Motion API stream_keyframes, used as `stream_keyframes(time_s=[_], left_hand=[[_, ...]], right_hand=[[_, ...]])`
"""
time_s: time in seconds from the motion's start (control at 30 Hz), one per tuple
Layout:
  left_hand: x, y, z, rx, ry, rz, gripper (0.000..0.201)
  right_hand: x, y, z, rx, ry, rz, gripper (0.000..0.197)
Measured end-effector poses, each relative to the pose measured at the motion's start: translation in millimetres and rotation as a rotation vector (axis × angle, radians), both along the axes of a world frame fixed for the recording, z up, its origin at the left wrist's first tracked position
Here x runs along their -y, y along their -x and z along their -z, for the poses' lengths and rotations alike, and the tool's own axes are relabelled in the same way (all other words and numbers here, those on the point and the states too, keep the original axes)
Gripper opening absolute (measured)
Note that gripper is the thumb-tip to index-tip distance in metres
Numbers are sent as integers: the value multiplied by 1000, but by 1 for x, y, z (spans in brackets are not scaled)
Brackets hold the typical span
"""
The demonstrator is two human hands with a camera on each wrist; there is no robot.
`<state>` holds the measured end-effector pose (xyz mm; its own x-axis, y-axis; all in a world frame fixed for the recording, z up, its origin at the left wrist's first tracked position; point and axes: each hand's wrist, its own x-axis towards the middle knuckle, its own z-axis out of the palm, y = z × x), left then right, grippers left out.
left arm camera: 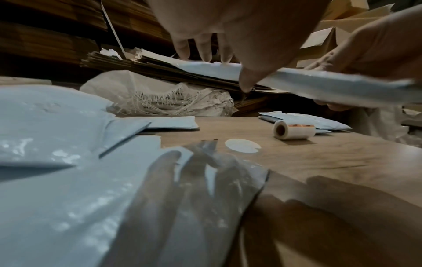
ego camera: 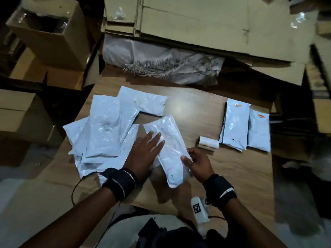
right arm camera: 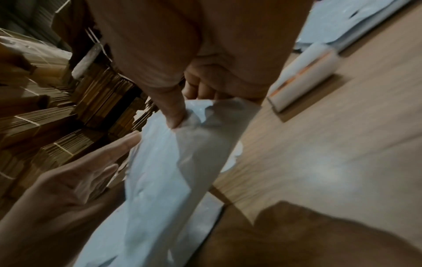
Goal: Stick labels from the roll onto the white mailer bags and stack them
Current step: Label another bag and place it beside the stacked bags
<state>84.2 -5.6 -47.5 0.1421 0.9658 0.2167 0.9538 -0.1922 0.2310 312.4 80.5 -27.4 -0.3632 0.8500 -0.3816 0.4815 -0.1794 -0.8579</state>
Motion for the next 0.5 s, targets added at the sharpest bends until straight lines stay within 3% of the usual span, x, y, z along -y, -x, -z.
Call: stream_keyframes(time_s=[0.13,0.2,0.3,0.4,0.5], left_hand=[[7,-25,5,55,213,23,79],[12,-39,10,99,286,40,81],[17,-56,19,162,374,73,81],[20,-69,24,165,507,124,85],[20,-75,23,114,657,164,90]], right_hand=[[14,-38,0,207,-315,92,9],[23,-53,-3,390,-528,-19,16],[38,-59,0,595,-644,-250,34],[54,-51,11,672,-544,-393,25],[73,-43,25,595,-345,-420,31]])
